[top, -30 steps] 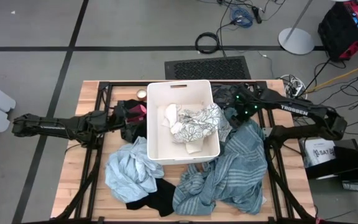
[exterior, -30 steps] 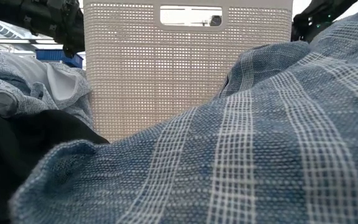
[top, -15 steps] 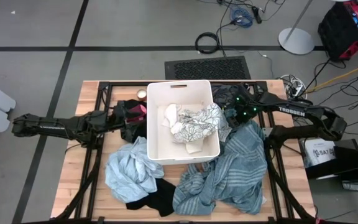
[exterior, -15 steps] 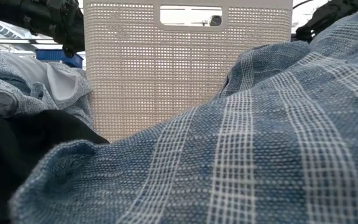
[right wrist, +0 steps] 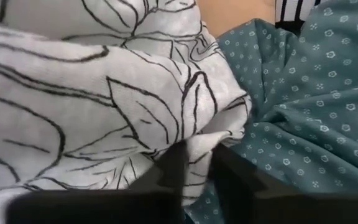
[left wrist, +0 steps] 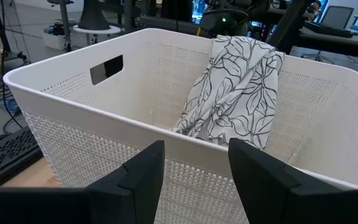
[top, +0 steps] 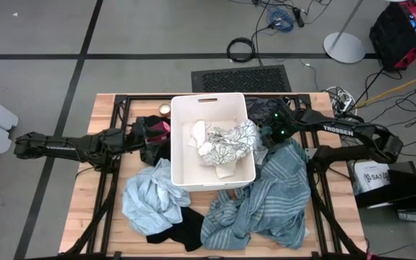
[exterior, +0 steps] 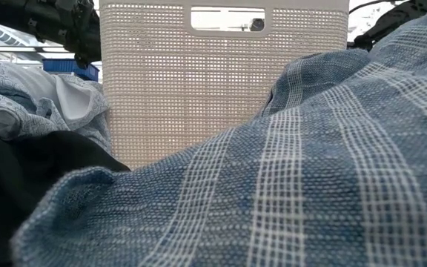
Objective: Sort clothes
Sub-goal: Put the white patterned shirt into the laundry bin
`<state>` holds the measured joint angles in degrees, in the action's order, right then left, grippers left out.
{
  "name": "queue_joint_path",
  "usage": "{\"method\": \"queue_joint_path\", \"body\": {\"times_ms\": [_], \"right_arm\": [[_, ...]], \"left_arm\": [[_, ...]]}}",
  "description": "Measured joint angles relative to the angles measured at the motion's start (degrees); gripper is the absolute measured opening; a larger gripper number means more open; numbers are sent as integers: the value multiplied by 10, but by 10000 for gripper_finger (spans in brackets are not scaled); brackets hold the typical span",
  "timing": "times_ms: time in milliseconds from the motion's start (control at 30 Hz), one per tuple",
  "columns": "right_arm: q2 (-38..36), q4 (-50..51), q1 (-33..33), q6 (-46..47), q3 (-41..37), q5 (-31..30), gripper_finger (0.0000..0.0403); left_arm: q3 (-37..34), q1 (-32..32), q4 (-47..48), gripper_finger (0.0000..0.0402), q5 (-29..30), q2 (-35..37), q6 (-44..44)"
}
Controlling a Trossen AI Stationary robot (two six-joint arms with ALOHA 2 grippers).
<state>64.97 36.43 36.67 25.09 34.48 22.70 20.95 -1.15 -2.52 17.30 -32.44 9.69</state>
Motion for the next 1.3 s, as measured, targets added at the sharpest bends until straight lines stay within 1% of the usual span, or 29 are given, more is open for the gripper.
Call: {"method": "queue_joint_path", "body": {"times_ms": [33, 67, 267, 1300], "right_arm": [[0, 1, 0, -4, 0, 0, 19], [0, 1, 0, -5, 0, 0, 10], [0, 1, 0, -7, 0, -1, 4], [0, 2, 0, -7, 0, -1, 0]], "left_arm": [[0, 0, 0, 188, 0, 0, 0], [0, 0, 0, 188, 0, 0, 0], [0, 0, 0, 188, 0, 0, 0], [0, 0, 0, 188, 0, 0, 0]]}}
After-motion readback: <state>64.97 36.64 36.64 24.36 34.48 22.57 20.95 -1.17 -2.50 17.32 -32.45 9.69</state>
